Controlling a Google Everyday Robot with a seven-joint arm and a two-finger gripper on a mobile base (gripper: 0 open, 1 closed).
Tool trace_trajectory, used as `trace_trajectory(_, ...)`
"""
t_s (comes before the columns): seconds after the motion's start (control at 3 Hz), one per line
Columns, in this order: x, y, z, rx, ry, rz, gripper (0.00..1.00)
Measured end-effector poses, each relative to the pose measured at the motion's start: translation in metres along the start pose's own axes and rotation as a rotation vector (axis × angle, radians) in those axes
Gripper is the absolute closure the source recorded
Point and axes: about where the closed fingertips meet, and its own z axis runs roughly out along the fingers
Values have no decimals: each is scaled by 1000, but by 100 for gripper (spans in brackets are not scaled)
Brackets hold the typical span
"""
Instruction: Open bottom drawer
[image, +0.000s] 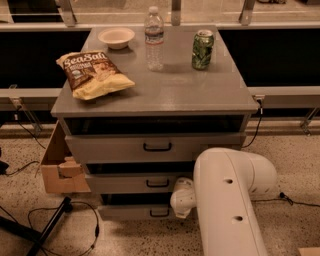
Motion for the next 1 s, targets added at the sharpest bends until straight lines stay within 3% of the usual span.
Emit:
trace_trajectory(0.33,11,14,-55,-20,66,47,88)
trace_trajectory(0.67,19,35,-97,-39,96,93,100)
trace_trajectory(1.0,20,36,-100,-39,99,90,82)
